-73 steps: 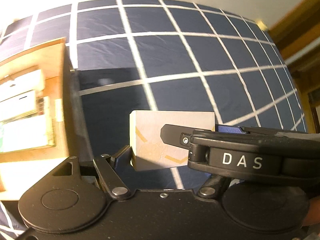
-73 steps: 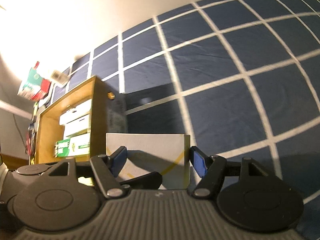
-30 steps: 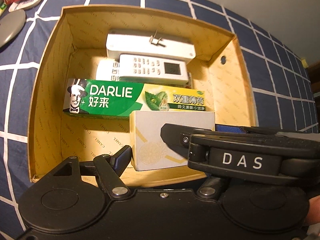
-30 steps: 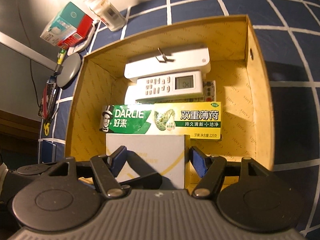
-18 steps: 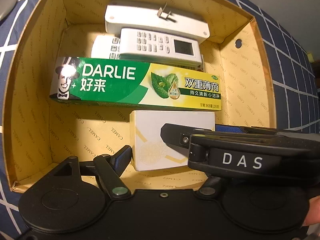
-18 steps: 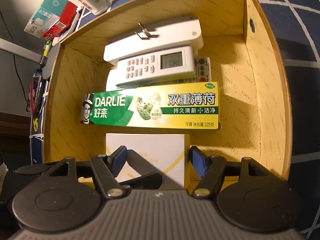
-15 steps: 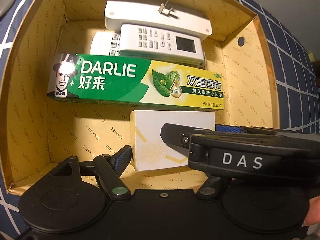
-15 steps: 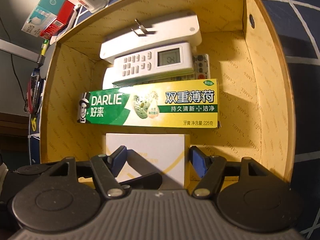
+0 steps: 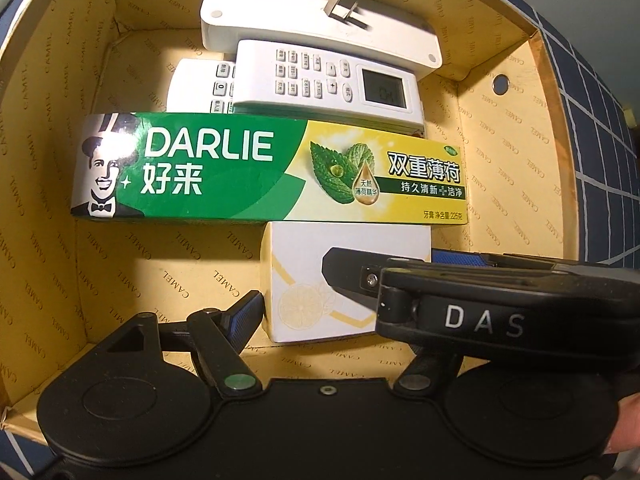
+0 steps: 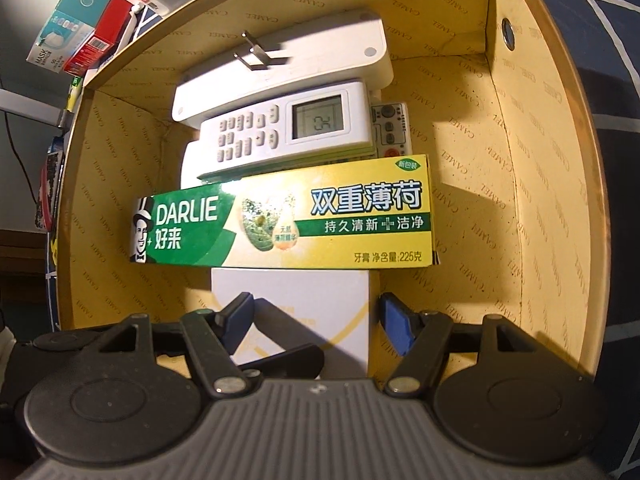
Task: Organize objects
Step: 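Lower the small white box into the box beside the toothpaste and release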
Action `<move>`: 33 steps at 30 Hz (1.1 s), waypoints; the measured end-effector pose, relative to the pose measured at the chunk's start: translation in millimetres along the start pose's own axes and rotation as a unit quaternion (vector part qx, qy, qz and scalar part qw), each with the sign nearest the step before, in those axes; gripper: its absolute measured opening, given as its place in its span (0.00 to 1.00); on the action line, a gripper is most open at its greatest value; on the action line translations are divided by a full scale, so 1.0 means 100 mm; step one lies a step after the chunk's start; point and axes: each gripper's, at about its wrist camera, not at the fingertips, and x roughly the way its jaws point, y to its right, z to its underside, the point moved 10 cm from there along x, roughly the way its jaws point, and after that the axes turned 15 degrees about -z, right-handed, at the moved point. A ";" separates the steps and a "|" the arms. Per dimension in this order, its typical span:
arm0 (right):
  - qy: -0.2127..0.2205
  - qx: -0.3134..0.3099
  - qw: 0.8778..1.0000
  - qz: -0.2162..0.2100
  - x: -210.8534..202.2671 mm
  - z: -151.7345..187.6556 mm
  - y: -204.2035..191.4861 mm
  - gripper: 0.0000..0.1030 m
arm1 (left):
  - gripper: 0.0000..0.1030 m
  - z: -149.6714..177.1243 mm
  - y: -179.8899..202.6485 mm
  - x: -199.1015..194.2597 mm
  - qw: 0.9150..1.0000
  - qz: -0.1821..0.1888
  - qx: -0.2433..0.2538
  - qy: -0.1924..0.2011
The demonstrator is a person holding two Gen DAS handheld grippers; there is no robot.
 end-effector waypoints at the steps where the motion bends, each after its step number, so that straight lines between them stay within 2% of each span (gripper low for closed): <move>1: -0.002 0.001 1.000 0.000 0.01 0.00 0.01 0.66 | 0.68 0.00 0.00 0.01 1.000 -0.001 0.000 -0.001; 7: -0.005 -0.004 1.000 0.007 0.06 -0.05 0.02 0.66 | 0.67 -0.01 -0.04 0.05 1.000 -0.001 -0.005 -0.007; 20: 0.002 -0.014 1.000 0.013 0.02 -0.08 -0.06 0.65 | 0.70 -0.04 -0.05 -0.04 1.000 -0.016 -0.003 0.008; 25: 0.014 -0.024 1.000 0.013 -0.10 -0.08 -0.14 0.66 | 0.71 0.00 -0.11 -0.18 0.999 -0.030 -0.008 0.024; 33: 0.054 -0.054 0.997 0.021 -0.51 -0.12 -0.33 0.68 | 0.77 0.08 -0.21 -0.57 0.996 -0.057 -0.011 0.063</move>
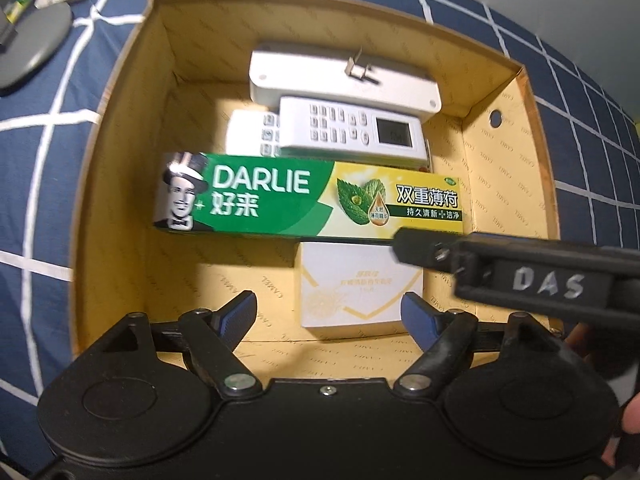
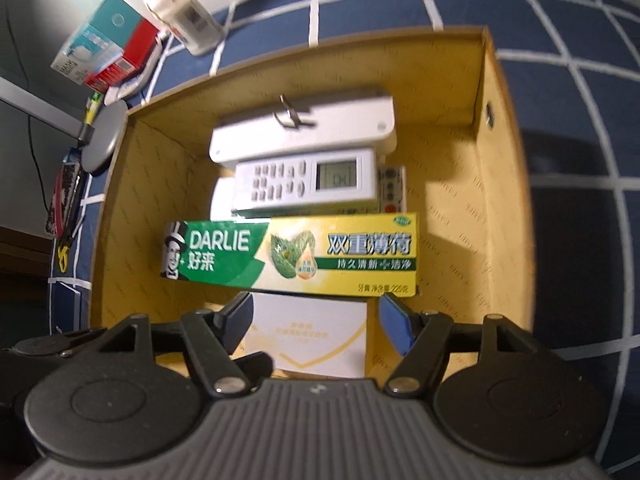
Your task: Organize objects
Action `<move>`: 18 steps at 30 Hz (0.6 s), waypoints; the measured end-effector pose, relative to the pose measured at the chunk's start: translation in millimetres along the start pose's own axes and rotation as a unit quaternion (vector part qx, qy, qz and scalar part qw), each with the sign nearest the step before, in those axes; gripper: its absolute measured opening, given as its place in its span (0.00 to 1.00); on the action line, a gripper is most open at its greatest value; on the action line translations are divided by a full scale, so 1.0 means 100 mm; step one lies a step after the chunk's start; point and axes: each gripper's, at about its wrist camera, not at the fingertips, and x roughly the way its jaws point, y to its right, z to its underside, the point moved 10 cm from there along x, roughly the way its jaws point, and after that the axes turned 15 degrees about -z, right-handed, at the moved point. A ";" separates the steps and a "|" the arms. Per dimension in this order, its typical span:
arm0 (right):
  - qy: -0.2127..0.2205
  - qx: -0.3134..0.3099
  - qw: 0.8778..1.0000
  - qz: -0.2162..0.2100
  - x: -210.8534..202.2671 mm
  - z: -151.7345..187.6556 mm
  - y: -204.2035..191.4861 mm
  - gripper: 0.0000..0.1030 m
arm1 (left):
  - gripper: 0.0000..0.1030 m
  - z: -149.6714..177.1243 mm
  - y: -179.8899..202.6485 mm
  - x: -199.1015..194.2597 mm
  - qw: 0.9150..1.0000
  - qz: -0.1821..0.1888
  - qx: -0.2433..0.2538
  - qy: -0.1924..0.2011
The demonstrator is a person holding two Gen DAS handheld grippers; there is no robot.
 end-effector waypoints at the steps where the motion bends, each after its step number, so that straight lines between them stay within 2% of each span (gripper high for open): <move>1: 0.006 -0.004 1.000 0.002 -0.06 -0.02 -0.02 0.69 | 0.77 0.00 -0.01 -0.04 1.000 -0.003 -0.001 0.005; 10: 0.052 -0.050 0.996 0.043 -0.52 -0.07 -0.14 0.78 | 0.80 -0.02 -0.23 -0.35 0.998 -0.046 -0.018 0.049; 18: 0.063 -0.064 0.994 0.066 -0.76 0.05 -0.17 0.89 | 0.88 0.00 -0.45 -0.60 0.993 -0.078 -0.031 0.084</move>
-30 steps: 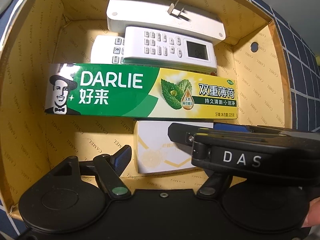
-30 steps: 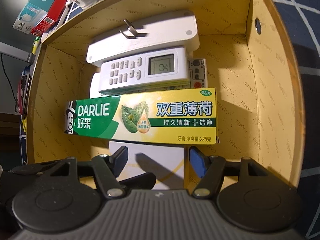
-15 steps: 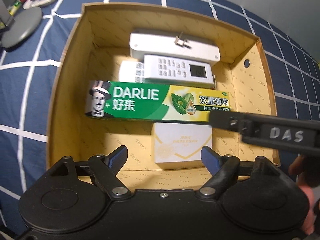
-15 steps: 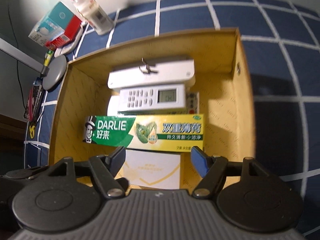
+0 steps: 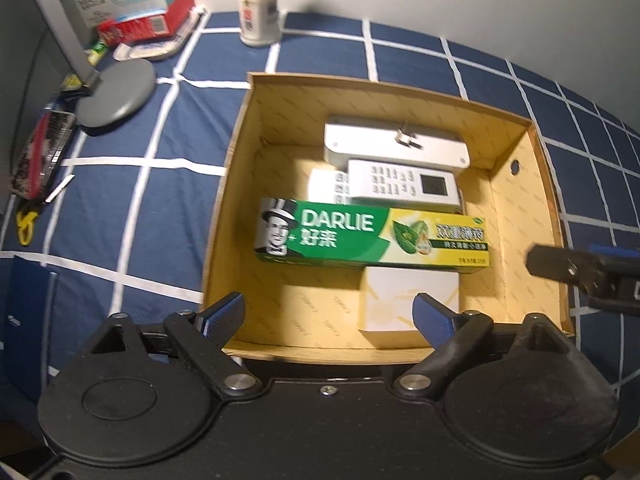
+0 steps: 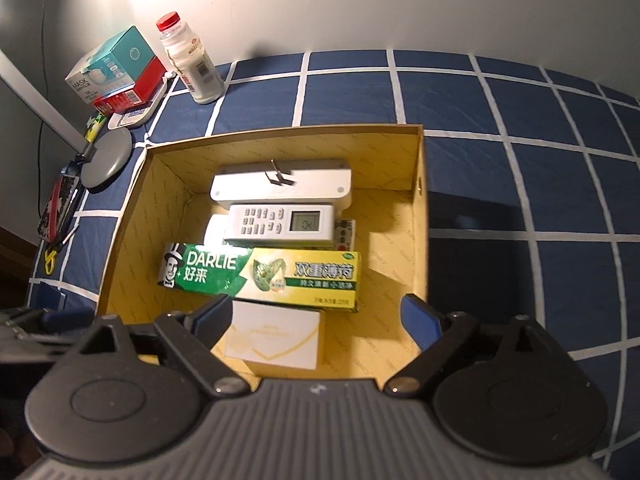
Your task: Organize objects
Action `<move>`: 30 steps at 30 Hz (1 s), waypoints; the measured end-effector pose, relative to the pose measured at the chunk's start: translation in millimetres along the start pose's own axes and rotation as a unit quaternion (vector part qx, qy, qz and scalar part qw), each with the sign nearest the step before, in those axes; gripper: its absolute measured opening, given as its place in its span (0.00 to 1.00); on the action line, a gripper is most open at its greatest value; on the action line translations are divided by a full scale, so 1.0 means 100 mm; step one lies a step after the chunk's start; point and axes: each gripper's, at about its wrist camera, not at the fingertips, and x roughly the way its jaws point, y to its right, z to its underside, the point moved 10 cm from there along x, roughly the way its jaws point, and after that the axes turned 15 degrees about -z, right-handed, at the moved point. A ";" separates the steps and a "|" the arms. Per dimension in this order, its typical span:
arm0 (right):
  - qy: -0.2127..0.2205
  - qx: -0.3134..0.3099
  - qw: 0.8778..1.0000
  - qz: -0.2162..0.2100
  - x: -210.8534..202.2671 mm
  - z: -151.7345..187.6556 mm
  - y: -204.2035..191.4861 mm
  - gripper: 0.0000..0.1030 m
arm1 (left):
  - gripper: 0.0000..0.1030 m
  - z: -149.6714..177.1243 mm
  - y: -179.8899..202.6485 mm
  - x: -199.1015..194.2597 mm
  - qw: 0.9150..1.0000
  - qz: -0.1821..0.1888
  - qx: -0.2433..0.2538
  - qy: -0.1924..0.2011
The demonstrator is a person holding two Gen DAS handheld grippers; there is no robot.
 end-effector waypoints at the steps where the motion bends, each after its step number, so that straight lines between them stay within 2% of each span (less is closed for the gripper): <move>1: 0.000 0.000 1.000 0.003 -0.02 0.02 0.01 0.91 | 0.89 0.00 -0.03 -0.02 1.000 -0.001 -0.004 0.002; 9: -0.012 0.006 1.000 0.012 -0.10 0.17 0.04 1.00 | 1.00 -0.06 -0.16 -0.18 0.999 -0.023 -0.006 0.034; 30: -0.024 0.017 0.999 0.015 -0.14 0.30 0.09 1.00 | 1.00 0.00 -0.24 -0.20 0.999 -0.041 0.001 0.028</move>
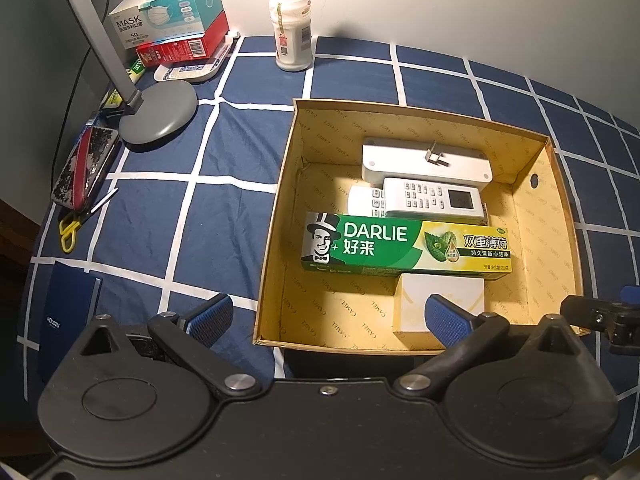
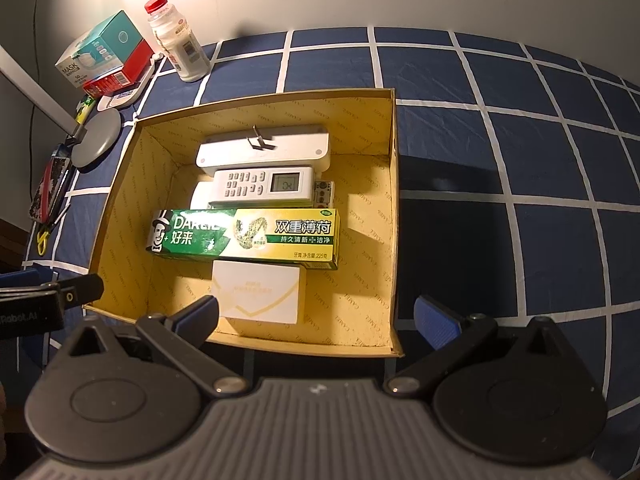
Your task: Organize objects
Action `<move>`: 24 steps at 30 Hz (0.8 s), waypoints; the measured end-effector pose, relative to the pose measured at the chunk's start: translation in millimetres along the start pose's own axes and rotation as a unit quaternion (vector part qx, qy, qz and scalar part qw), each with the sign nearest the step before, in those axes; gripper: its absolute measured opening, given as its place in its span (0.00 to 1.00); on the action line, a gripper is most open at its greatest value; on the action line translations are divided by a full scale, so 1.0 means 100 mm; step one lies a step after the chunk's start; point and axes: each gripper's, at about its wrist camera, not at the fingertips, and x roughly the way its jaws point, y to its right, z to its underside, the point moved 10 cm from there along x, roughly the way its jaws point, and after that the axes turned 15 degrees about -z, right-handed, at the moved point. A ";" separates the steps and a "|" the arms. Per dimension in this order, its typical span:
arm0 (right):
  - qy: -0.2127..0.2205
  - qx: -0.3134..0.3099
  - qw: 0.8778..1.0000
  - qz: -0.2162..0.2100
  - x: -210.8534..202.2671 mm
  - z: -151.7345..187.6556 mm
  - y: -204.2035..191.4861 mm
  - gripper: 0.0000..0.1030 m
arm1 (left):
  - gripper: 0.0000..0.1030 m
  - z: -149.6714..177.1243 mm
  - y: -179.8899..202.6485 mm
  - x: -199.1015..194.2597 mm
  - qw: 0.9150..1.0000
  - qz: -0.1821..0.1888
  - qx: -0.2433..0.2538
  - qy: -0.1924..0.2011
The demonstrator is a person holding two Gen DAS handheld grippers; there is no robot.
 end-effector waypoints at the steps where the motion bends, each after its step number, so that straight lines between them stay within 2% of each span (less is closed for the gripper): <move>1: 0.000 0.000 1.000 0.000 0.00 0.00 0.00 1.00 | 1.00 0.00 0.00 0.00 1.000 0.000 0.001 0.000; 24: -0.001 -0.002 1.000 0.000 0.02 -0.02 -0.03 1.00 | 1.00 -0.03 0.01 -0.01 1.000 0.002 0.014 0.003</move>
